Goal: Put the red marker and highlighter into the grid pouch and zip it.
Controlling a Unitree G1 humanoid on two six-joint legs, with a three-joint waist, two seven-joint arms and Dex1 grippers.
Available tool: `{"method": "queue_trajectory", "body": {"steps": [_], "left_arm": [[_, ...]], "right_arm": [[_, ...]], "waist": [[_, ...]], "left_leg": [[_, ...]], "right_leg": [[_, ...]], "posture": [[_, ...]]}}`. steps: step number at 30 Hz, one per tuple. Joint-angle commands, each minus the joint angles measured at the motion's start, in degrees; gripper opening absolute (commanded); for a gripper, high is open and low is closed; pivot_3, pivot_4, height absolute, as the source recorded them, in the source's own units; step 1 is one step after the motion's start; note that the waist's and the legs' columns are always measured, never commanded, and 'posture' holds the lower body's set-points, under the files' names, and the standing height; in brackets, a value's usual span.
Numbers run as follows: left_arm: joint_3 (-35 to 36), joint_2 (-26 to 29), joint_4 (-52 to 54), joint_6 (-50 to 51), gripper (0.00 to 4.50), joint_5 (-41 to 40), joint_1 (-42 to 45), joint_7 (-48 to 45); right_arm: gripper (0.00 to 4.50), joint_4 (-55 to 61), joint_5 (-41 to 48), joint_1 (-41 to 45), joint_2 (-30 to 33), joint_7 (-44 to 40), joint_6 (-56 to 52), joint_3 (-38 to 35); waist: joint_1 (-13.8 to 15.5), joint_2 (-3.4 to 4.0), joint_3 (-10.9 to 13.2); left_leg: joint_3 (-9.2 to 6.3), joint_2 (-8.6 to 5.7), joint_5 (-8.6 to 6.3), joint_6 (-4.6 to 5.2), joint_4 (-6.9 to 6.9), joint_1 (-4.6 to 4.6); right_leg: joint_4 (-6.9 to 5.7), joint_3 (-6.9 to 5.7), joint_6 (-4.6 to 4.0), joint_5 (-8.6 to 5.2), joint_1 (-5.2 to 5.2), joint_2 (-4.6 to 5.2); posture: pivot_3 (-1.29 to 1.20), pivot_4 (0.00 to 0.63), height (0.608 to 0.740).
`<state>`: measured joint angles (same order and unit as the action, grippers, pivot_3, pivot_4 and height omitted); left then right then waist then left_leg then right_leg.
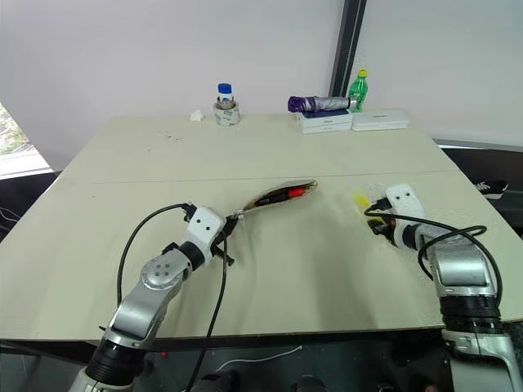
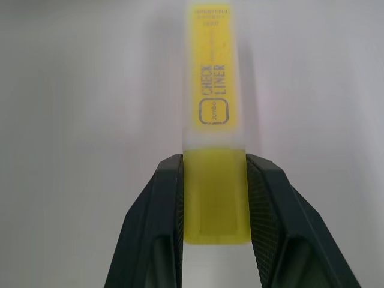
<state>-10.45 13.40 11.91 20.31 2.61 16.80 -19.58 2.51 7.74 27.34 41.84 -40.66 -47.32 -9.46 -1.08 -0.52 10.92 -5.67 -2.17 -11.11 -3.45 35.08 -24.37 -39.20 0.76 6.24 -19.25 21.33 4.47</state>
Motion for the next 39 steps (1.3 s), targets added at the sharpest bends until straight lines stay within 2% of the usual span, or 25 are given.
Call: {"method": "queue_trajectory", "body": {"steps": [1, 7, 20, 29, 38, 39], "left_arm": [[0.2, 0.0, 0.1, -2.0, 0.0, 0.6, 1.2, 0.5], [-0.1, -0.3, -0.1, -2.7, 0.0, 0.9, 1.0, 0.3], [-2.1, 1.3, 0.1, -6.5, 0.0, 3.1, 0.7, -1.0], [-7.6, 7.7, -0.8, -16.3, 0.0, 8.2, -1.1, -6.0], [-7.2, 7.8, -0.7, -17.9, 0.0, 6.2, -1.6, -9.8], [-7.0, 7.9, -0.7, -17.9, 0.0, 6.1, -1.7, -10.0]], "right_arm": [[0.87, 11.8, 6.1, 0.5, 3.5, -7.8, 2.3, 0.7], [0.87, 16.9, 8.9, 0.7, 6.1, -10.4, 0.5, 4.4], [0.87, 12.8, 8.2, 3.8, 6.2, -9.1, -1.9, 11.0], [0.87, 14.0, 6.6, 5.1, 8.0, -12.6, -0.4, 18.1], [0.87, 10.9, 4.8, 9.8, 4.9, -12.9, 2.0, 21.7], [1.37, 10.3, 4.4, 10.1, 4.7, -12.5, 2.8, 21.3]], "waist": [[0.2, -0.01, 0.0], [0.5, -0.05, 0.0], [0.4, -0.05, 0.0], [0.4, -0.05, 0.0], [0.4, -0.05, 0.0], [0.4, -0.05, 0.0]], "left_leg": [[-0.02, 0.01, 0.0, 0.0, 0.01, -0.01], [-0.06, 0.0, -0.01, 0.02, 0.1, 0.0], [-0.14, 0.0, -0.01, 0.02, 0.06, -0.02], [-0.23, 0.01, -0.01, 0.02, 0.03, -0.02], [-0.27, 0.01, -0.01, 0.02, 0.04, -0.03], [-0.27, 0.01, -0.01, 0.02, 0.04, -0.03]], "right_leg": [[0.0, -0.01, 0.0, 0.0, -0.01, -0.01], [0.04, -0.04, 0.01, 0.01, -0.12, 0.03], [0.04, -0.02, 0.01, 0.01, -0.05, 0.04], [0.05, -0.02, 0.01, 0.0, -0.02, 0.04], [0.05, -0.02, 0.01, 0.0, -0.01, 0.06], [0.05, -0.02, 0.01, 0.0, -0.02, 0.06]], "posture": [[0.0, 0.15, 0.737], [0.0, 0.15, 0.737], [0.0, 0.15, 0.737], [0.0, 0.15, 0.737], [0.0, 0.15, 0.737], [0.0, 0.15, 0.737]]}}
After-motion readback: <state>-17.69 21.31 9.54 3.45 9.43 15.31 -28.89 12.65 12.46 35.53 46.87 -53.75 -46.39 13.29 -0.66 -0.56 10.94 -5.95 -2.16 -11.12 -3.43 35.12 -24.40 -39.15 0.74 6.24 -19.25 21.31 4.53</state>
